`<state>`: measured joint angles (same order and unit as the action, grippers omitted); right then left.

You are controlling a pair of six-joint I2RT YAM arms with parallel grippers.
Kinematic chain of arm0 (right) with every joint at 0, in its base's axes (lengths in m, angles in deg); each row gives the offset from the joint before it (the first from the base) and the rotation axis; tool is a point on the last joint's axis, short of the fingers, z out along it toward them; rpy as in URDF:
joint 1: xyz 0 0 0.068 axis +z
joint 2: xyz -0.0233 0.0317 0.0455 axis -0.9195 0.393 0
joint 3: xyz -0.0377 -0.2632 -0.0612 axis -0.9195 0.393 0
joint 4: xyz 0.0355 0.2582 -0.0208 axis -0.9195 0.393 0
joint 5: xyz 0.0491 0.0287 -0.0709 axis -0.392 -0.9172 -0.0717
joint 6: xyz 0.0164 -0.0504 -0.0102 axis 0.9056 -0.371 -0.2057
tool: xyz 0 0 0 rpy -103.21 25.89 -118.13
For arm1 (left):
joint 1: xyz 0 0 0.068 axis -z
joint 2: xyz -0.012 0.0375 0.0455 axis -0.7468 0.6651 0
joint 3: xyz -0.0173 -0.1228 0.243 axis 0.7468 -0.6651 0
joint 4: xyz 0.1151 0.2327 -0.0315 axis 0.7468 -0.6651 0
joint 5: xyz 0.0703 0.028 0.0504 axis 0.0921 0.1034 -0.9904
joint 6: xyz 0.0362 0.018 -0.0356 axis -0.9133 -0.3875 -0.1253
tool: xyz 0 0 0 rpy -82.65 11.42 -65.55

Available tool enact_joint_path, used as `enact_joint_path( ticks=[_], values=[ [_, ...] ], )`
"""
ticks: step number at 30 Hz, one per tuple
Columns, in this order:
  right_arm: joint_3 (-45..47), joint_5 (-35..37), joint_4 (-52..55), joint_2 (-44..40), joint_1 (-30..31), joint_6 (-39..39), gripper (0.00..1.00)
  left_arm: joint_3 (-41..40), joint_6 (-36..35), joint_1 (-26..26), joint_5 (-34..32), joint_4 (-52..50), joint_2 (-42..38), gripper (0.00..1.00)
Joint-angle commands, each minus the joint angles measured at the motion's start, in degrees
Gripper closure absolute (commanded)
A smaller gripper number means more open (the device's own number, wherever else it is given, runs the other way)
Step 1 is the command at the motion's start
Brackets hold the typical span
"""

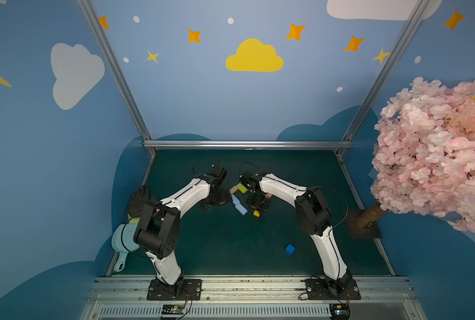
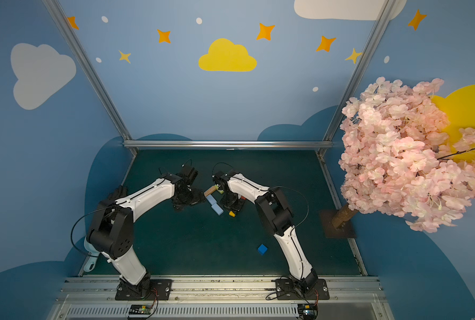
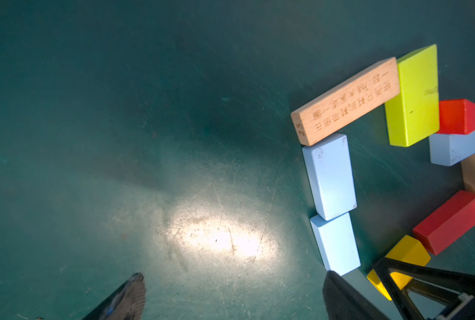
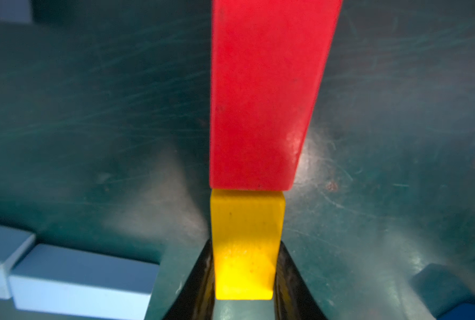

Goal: Assemble a heart with building blocks
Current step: Assemble the building block at the center of the board.

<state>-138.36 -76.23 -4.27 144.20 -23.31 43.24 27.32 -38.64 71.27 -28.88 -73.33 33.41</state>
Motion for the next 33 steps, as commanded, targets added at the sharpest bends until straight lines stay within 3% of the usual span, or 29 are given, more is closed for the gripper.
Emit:
enact_joint_path(
  ticks=[1, 3, 9, 24, 33],
  values=[
    [1.73, -0.6, -1.84, 2.09, -0.67, -0.06, 0.68, -0.72, -0.81, -0.28, 0.13, -0.47, -0.11, 0.0],
    [2.47, -1.31, -2.68, 2.24, -0.66, 0.27, 0.63, -0.79, -0.86, -0.27, 0.08, -0.55, -0.22, 0.0],
    [3.56, -1.96, -3.8, 2.34, -0.7, 0.9, 0.63, -1.42, -0.97, -0.29, -0.1, -0.82, -0.81, 0.0],
    [4.26, -1.43, -3.9, 1.87, -0.75, 3.09, 0.74, -2.72, -1.32, -0.22, -0.62, -0.74, -2.26, 0.0],
    [4.01, -0.72, -4.28, 2.09, -0.75, 3.44, 0.75, -3.02, -1.8, -0.3, -0.62, -0.73, -2.56, 0.0]
  ],
)
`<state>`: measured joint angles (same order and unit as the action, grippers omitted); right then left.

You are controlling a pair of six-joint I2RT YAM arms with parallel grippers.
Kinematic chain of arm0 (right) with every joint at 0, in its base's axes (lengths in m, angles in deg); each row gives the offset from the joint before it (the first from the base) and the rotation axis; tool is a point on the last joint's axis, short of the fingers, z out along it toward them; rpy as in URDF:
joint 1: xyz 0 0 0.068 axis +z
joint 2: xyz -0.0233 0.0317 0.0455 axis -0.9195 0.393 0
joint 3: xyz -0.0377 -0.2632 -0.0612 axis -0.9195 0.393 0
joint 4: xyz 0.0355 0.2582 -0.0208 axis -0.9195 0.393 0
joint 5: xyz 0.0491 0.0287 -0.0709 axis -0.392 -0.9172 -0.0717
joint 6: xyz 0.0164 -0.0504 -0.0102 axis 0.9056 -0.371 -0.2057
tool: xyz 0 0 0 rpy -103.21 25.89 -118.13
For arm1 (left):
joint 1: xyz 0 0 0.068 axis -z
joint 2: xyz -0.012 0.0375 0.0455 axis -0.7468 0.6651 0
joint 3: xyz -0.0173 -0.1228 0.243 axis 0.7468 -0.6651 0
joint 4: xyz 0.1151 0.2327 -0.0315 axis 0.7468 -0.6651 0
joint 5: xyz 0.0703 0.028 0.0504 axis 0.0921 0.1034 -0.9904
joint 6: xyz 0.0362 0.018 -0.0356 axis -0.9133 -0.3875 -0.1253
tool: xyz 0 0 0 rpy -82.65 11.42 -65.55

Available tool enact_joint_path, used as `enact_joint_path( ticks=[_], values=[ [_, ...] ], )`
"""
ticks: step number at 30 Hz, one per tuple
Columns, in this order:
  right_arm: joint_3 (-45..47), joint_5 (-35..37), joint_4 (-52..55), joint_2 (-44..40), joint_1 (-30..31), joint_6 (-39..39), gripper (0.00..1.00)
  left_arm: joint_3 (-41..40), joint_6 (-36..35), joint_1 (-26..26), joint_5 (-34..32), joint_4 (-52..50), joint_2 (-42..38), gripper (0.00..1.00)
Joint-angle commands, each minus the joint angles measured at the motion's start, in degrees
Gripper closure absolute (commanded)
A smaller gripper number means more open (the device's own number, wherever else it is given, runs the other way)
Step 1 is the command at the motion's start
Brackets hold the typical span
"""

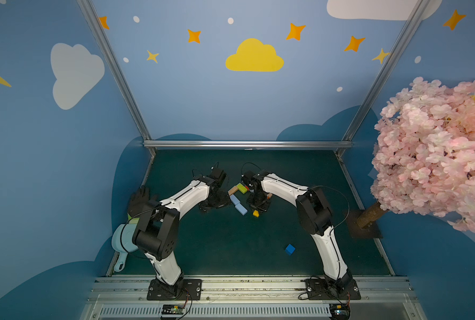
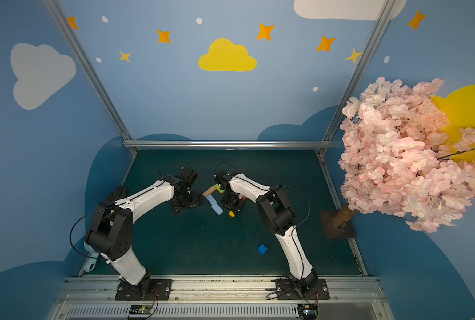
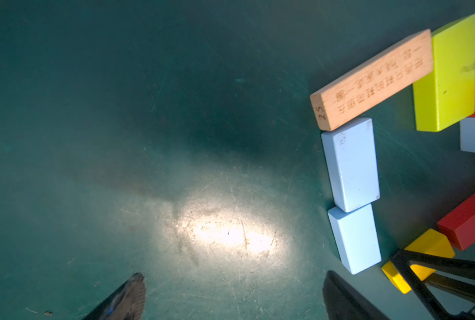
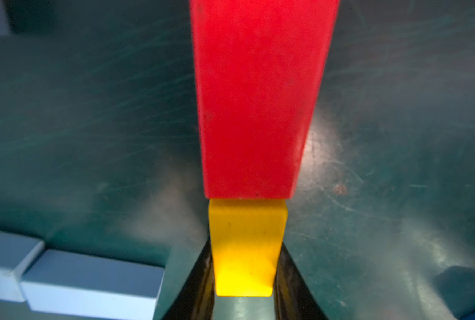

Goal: Assemble a heart with building blocks
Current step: Assemble the building block at the center of the board.

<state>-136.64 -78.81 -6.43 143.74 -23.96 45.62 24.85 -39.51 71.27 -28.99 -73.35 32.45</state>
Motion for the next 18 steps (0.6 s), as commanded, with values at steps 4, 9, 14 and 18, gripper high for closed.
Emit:
enact_joint_path(
  ticks=[4, 9, 14, 18],
  values=[
    [2.02, 2.38, -2.09, 2.46, -0.36, 1.14, 0.75, -0.82, -1.15, -0.37, -0.64, -0.62, -1.76, 0.0],
    [1.88, 2.62, -2.08, 2.55, -0.4, 1.17, 0.75, -1.29, -1.23, -0.47, -0.51, -0.44, -2.02, 0.0],
    [1.87, 2.81, -2.31, 2.7, -0.38, 1.25, 0.75, -1.74, -1.23, -0.64, -0.43, -0.18, -2.26, 0.0],
    [1.81, 3.04, -2.49, 2.72, -0.53, 1.37, 0.75, -2.01, -1.13, -0.61, -0.34, -0.11, -2.38, 0.0]
  ],
)
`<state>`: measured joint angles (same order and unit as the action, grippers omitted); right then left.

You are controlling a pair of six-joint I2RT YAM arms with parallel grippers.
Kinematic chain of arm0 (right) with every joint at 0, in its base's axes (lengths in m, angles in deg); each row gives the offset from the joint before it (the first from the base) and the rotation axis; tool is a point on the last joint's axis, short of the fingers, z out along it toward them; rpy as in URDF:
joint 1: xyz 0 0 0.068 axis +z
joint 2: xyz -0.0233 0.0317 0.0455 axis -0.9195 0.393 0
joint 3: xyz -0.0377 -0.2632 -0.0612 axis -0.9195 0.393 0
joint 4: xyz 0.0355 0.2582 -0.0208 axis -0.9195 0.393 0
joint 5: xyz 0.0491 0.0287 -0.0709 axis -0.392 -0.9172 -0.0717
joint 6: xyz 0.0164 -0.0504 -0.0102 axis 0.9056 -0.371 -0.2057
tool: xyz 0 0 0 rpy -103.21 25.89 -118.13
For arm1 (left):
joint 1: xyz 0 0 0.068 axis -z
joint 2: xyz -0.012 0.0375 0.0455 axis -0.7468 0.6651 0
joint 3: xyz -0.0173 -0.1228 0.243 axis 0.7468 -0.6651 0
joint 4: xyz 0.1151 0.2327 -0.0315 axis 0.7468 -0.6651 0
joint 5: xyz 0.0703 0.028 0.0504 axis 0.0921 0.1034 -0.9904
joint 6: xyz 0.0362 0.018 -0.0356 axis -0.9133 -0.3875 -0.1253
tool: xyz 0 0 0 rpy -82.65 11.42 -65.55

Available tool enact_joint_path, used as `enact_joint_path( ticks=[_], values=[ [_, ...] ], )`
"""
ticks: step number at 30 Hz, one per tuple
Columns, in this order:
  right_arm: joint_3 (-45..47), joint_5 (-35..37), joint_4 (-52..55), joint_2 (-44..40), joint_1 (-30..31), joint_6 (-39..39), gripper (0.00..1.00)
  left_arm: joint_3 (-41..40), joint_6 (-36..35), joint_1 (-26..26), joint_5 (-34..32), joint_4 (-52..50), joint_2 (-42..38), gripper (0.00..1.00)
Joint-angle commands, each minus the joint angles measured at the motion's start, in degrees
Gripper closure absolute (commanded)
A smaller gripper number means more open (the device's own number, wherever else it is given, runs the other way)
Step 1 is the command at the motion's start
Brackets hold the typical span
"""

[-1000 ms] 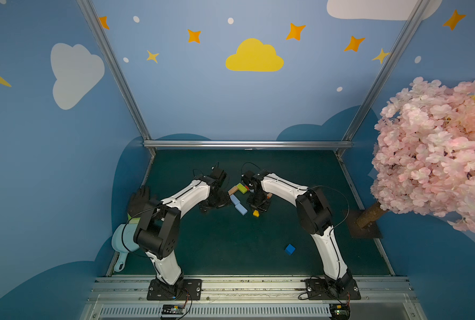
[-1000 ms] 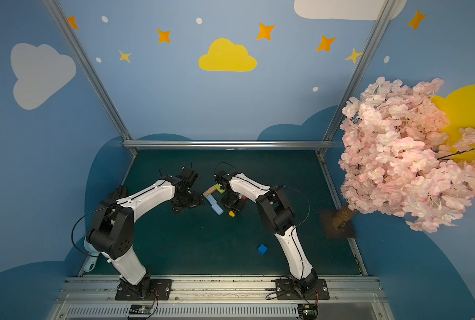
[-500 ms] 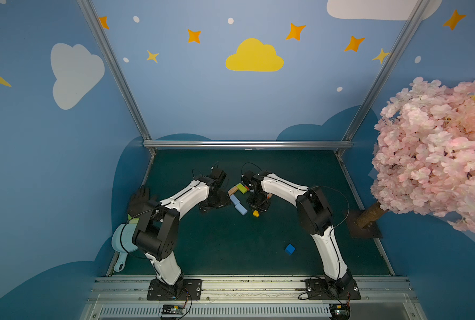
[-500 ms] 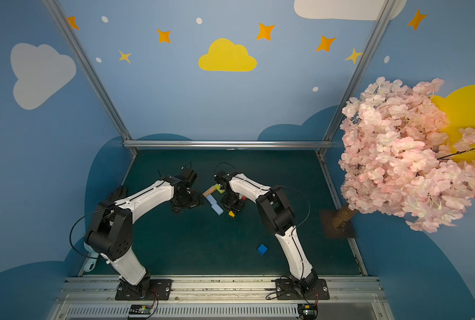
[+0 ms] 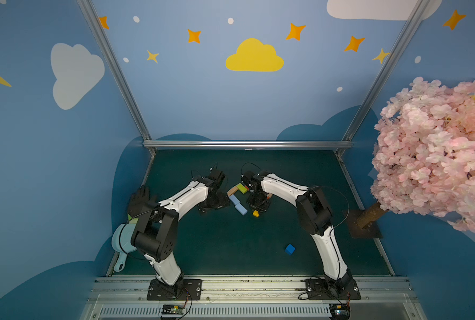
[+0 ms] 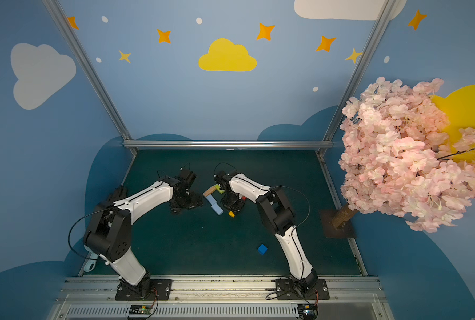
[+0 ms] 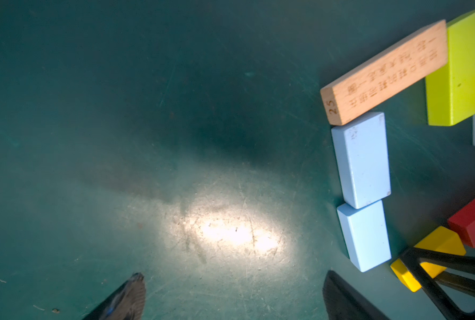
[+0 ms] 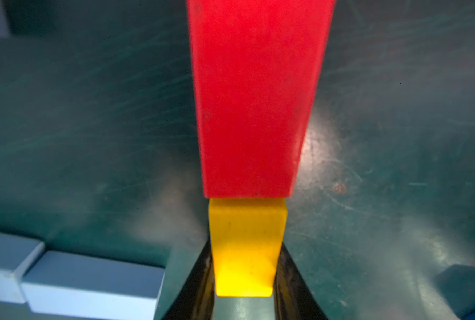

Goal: Assemble a heart with building blocks
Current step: Assemble the building block at the center of the board.

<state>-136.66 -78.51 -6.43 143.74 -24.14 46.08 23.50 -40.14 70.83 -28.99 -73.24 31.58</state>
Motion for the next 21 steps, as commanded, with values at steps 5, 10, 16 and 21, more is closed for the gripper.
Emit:
enact_joint_path(
  ticks=[5, 10, 16, 21],
  values=[
    [1.68, 3.17, -2.81, 2.72, -0.62, 1.03, 0.74, -0.83, -0.6, -0.15, -0.34, -0.12, -1.56, 0.0],
    [1.52, 3.04, -3.15, 2.91, -0.88, 0.71, 0.7, -1.0, -0.59, -0.2, -0.34, -0.11, -1.59, 0.0],
    [1.59, 2.7, -3.24, 2.9, -0.8, 0.61, 0.55, -1.0, -0.6, -0.2, -0.33, -0.03, -1.49, 0.0],
    [1.77, 2.45, -3.24, 2.81, -0.8, 0.53, 0.51, -1.05, -0.54, -0.16, -0.25, 0.06, -1.36, 0.0]
  ],
)
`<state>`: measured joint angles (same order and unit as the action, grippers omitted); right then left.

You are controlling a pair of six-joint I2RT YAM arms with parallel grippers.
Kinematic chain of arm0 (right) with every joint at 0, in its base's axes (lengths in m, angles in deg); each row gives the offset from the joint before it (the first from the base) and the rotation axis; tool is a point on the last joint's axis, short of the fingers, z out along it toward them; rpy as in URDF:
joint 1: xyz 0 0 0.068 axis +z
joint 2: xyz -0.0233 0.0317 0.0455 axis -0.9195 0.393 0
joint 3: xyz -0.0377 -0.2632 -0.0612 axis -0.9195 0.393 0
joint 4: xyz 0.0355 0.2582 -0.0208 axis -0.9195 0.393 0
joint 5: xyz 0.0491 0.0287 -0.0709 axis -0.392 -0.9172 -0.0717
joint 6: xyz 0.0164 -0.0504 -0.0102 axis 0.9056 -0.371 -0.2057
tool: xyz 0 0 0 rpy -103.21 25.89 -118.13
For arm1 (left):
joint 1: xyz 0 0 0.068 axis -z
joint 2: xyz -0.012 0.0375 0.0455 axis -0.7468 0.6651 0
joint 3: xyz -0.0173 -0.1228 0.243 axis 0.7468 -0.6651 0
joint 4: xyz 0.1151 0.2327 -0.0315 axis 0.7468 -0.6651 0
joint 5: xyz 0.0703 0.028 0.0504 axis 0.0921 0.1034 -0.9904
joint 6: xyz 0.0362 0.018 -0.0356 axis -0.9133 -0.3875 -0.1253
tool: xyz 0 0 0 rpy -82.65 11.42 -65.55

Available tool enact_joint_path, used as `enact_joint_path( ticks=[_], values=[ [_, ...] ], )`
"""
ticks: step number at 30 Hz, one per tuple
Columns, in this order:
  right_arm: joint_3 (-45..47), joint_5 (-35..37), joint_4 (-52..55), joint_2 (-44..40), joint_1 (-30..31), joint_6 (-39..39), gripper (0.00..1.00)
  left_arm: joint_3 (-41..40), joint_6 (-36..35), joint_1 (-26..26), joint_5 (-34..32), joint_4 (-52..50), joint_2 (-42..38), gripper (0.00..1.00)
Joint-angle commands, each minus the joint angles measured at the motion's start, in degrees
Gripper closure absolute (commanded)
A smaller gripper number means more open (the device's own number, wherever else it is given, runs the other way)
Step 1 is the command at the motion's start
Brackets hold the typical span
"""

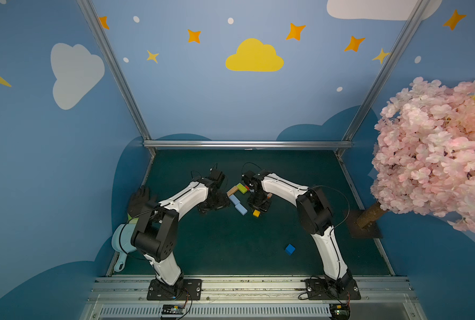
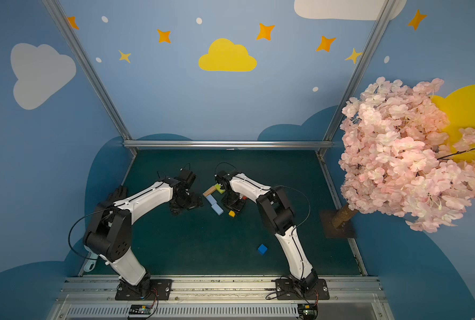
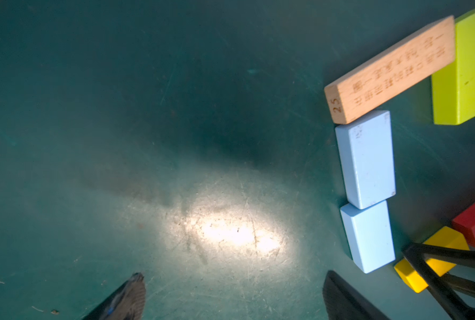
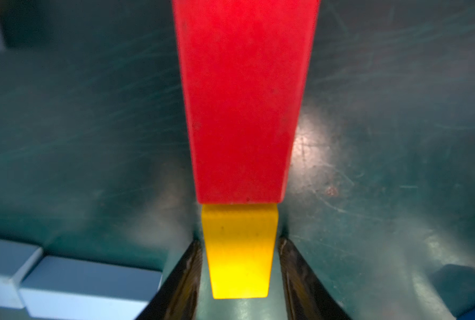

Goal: Assemble a heart with building blocks
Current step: Assemble the building block at the center of the board.

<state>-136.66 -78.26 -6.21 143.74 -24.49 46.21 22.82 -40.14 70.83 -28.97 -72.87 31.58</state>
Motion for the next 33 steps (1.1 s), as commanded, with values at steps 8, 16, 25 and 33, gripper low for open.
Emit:
enact_joint_path(
  ticks=[8, 16, 25, 33],
  values=[
    [3.17, 2.23, -6.63, 1.5, -0.25, -1.15, 0.38, -0.33, -0.8, -0.17, -0.36, -0.33, -1.17, 0.0],
    [4.45, 4.82, -11.86, -2.96, 0.55, -4.65, 0.22, 0.02, -0.84, -0.13, -0.71, -0.27, -1.09, 0.0],
    [6.03, 11.6, -6.65, -17.47, 0.96, -10.51, 0.21, 1.76, -0.92, -0.29, -1.74, -0.62, -1.68, 0.0],
    [31.23, 9.28, -4.39, -42.51, 1.83, -33.78, 0.18, 1.37, -0.6, -0.39, -2.05, 0.96, -1.99, 0.0]
  ],
)
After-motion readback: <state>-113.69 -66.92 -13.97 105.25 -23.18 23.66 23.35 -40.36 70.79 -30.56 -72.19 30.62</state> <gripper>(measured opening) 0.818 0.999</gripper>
